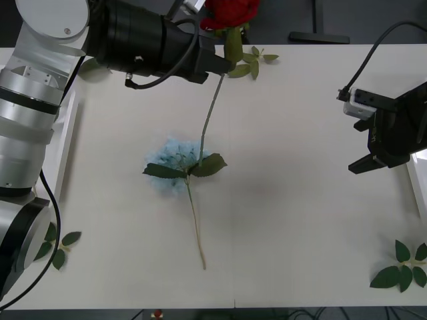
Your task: Place the red flowers into the right box and the blue flowers into the left box. If a person shows an open palm, hand one flower to the person first, then continue sorting.
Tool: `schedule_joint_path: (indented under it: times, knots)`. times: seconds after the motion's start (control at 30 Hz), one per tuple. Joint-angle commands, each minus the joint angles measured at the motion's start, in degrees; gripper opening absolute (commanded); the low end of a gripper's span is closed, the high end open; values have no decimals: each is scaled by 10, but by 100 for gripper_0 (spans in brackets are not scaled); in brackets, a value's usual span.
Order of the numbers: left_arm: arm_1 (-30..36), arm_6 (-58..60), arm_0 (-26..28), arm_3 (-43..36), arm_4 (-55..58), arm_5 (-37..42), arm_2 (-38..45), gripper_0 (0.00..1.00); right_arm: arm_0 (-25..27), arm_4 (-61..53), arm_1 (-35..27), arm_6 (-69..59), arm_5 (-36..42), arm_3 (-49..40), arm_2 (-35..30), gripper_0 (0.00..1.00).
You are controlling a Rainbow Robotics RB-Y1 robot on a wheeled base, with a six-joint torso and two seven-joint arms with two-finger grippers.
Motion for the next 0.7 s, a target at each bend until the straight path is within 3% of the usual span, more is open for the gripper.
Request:
schedule_joint_path:
  times: [0.03, 0.63, 0.7]
  knots:
    - [7, 17, -39, -24, 14, -49, -37, 0, -2, -1, -12, 5, -3, -10, -2, 100]
    - [-29, 28, -96, -25, 36, -131, -94, 0, -2, -1, -12, 5, -3, -10, -2, 100]
    - [-33, 28, -99, -25, 37, -131, -94, 0, 33, -2, 18, 5, -1, 1, 14, 100]
